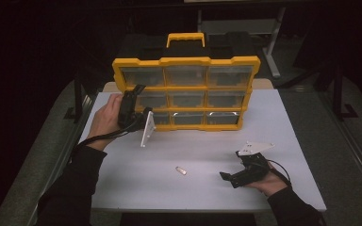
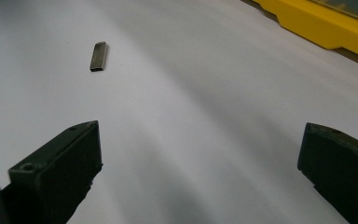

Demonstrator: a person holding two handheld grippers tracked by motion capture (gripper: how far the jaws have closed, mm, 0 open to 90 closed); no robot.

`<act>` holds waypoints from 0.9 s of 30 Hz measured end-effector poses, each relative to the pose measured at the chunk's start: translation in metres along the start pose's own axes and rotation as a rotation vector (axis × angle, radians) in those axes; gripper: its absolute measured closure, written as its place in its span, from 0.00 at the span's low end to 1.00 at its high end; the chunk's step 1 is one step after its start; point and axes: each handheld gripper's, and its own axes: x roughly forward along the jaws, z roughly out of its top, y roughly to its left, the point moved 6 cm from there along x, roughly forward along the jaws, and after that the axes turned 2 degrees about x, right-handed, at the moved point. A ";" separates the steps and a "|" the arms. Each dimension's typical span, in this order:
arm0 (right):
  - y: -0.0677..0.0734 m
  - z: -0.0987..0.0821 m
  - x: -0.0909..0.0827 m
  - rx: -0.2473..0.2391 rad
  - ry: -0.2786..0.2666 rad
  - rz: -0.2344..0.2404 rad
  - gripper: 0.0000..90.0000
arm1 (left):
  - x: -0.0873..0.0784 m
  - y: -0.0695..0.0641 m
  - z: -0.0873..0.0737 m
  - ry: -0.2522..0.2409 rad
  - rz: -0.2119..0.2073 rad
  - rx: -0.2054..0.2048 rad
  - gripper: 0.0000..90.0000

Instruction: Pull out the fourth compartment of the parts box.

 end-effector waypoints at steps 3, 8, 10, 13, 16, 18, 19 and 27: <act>0.000 0.000 0.000 0.002 0.001 -0.001 0.00 | 0.000 0.000 -0.001 0.014 -0.002 0.006 0.07; 0.000 0.000 0.000 0.003 0.001 -0.001 0.00 | 0.000 0.000 -0.002 0.022 0.004 0.013 0.14; 0.000 0.000 0.000 0.003 0.001 -0.001 0.00 | 0.000 0.000 -0.003 0.026 0.006 0.016 0.15; 0.000 0.000 0.000 0.003 0.001 -0.001 0.00 | 0.000 0.000 -0.003 0.040 0.006 0.018 0.17; 0.000 0.000 0.000 0.004 0.000 -0.002 0.00 | 0.000 -0.001 -0.002 0.044 0.007 0.020 0.21; 0.000 0.000 0.000 0.004 0.001 -0.003 0.00 | 0.000 -0.001 -0.001 0.042 0.012 0.023 0.23; 0.000 0.000 0.000 0.004 0.000 -0.003 0.00 | -0.001 0.000 -0.001 0.045 0.016 0.025 0.25; -0.001 0.000 0.000 0.005 0.000 -0.004 0.00 | -0.002 0.002 -0.001 0.056 0.024 0.022 0.40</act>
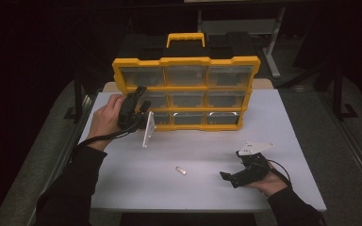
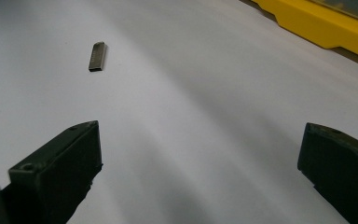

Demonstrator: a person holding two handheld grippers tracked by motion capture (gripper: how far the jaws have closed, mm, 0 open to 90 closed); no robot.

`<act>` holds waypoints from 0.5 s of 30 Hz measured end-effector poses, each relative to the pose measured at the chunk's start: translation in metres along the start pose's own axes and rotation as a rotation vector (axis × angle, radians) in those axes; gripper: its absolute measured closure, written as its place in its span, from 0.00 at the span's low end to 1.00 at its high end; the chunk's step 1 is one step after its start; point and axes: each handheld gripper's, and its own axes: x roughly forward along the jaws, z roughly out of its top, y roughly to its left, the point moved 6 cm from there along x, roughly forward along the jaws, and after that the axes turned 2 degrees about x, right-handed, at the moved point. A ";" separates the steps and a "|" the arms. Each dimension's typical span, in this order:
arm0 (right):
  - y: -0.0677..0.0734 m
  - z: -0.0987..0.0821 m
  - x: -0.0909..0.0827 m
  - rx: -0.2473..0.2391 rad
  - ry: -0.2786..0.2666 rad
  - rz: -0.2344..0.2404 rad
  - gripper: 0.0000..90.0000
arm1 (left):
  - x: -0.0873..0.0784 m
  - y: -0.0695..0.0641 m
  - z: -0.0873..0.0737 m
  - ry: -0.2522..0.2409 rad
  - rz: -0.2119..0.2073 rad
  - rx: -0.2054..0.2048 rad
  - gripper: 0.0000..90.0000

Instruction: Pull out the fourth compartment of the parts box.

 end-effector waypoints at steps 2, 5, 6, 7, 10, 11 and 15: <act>0.000 0.000 0.000 0.000 0.000 -0.001 0.00 | 0.000 0.000 -0.001 0.007 -0.001 0.003 0.43; 0.000 0.000 0.000 0.000 0.001 0.000 0.00 | 0.000 0.000 0.000 0.009 -0.001 0.000 0.47; 0.000 0.000 0.000 0.000 0.000 -0.001 0.00 | 0.000 0.000 0.000 0.009 -0.001 0.001 0.48; 0.000 0.000 0.000 0.000 0.000 0.000 0.00 | 0.000 0.000 0.000 0.007 0.000 -0.001 0.49; 0.000 0.000 0.000 0.000 0.001 -0.001 0.00 | 0.001 -0.001 0.001 0.011 -0.004 0.000 0.52; 0.000 0.000 0.000 -0.001 0.002 -0.001 0.00 | 0.001 -0.001 0.001 0.012 -0.005 0.001 0.53; 0.000 0.000 0.000 0.000 0.001 -0.002 0.00 | 0.001 -0.002 0.002 0.017 -0.004 0.003 0.58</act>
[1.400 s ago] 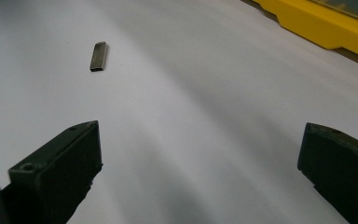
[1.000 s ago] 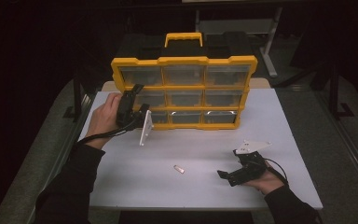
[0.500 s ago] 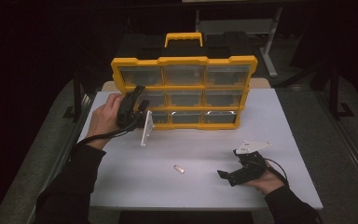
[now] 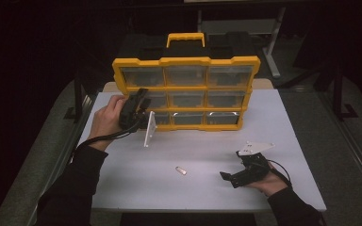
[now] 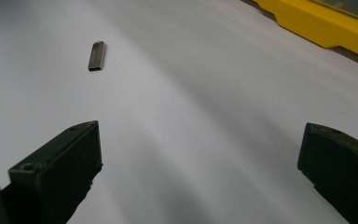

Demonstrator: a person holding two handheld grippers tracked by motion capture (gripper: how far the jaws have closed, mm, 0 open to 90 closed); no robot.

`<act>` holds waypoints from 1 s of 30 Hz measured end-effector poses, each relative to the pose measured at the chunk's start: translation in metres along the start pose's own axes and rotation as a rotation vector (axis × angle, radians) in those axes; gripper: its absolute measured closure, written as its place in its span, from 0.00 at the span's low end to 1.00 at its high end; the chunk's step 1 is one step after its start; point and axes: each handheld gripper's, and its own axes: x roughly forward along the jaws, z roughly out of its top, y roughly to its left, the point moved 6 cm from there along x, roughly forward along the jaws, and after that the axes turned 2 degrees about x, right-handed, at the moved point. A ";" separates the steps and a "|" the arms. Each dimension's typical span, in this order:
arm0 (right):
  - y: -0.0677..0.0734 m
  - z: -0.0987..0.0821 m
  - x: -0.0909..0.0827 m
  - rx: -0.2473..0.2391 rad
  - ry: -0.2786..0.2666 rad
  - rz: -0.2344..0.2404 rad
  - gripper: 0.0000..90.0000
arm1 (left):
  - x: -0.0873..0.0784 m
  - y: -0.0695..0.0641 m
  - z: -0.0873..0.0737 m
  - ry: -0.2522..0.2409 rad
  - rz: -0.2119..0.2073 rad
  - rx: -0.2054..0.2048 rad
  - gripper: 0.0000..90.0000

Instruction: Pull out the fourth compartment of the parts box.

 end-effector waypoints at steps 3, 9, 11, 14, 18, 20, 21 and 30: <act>0.000 0.000 0.000 0.000 -0.001 0.000 0.00 | 0.000 0.000 0.000 0.004 -0.001 -0.002 0.62; 0.000 0.000 0.000 0.000 0.001 0.001 0.00 | 0.000 0.000 0.001 0.010 -0.010 -0.003 0.71; 0.000 0.000 0.000 0.000 0.000 0.001 0.00 | 0.000 -0.001 0.001 0.012 -0.016 -0.005 0.73; 0.000 0.000 0.000 0.000 0.001 0.001 0.00 | 0.001 -0.001 0.001 0.017 -0.017 -0.001 0.75; 0.000 0.000 0.000 0.000 0.001 0.001 0.00 | 0.001 -0.001 0.002 0.023 -0.013 0.002 0.77; 0.000 0.000 0.000 0.000 0.000 0.001 0.00 | 0.001 -0.001 0.002 0.025 -0.013 0.003 0.78; 0.000 0.000 0.000 0.000 0.000 0.001 0.00 | 0.001 -0.002 0.002 0.026 -0.015 0.003 0.79; 0.000 0.000 0.000 0.001 -0.001 0.001 0.00 | 0.002 -0.003 0.002 0.045 -0.002 0.014 0.82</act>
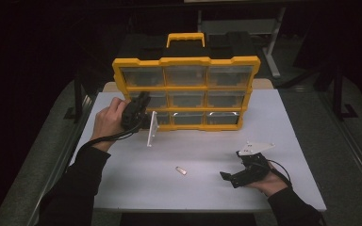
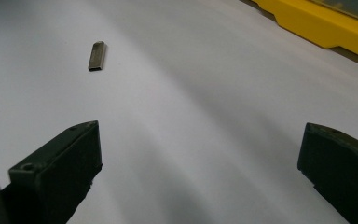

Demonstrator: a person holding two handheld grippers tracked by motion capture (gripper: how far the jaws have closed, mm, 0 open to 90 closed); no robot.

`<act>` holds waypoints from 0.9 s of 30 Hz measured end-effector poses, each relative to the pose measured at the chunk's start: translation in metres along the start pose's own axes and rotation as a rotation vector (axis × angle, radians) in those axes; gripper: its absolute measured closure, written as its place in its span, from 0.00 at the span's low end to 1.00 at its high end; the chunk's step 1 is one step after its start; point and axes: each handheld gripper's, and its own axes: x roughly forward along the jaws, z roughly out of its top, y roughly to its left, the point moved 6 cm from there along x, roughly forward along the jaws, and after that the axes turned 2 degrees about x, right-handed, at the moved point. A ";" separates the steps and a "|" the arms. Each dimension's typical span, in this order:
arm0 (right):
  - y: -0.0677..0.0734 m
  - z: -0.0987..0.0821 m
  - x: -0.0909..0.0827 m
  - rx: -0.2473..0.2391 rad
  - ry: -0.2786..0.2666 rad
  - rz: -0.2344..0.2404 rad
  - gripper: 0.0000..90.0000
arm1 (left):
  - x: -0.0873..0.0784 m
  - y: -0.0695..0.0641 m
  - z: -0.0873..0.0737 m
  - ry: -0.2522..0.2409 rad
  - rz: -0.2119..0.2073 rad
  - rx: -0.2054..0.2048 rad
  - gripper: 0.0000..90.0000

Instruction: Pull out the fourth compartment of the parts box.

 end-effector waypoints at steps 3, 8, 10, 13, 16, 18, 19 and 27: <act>0.000 0.000 0.000 0.000 0.002 0.000 0.00 | 0.000 0.000 0.000 0.008 0.006 0.000 0.83; 0.000 0.000 0.000 -0.001 0.002 0.001 0.00 | 0.000 0.000 0.000 0.014 0.015 0.005 0.86; 0.000 0.000 0.000 -0.001 0.002 0.001 0.00 | 0.000 -0.001 0.000 0.012 0.019 0.002 0.87; 0.000 0.000 0.000 0.000 0.002 0.000 0.00 | 0.000 0.000 0.000 0.013 0.018 0.003 0.88; 0.000 0.000 0.000 0.001 0.001 0.000 0.00 | -0.001 0.000 0.000 0.015 0.016 0.012 0.88; 0.000 0.000 0.000 0.002 0.002 0.000 0.00 | -0.002 0.000 0.000 0.022 0.014 0.020 0.88; 0.000 0.000 0.000 0.002 0.001 0.000 0.00 | -0.003 0.000 0.001 0.024 0.015 0.019 0.88; 0.000 0.000 0.000 0.002 0.001 -0.001 0.00 | -0.010 0.001 0.003 0.024 0.018 0.016 0.88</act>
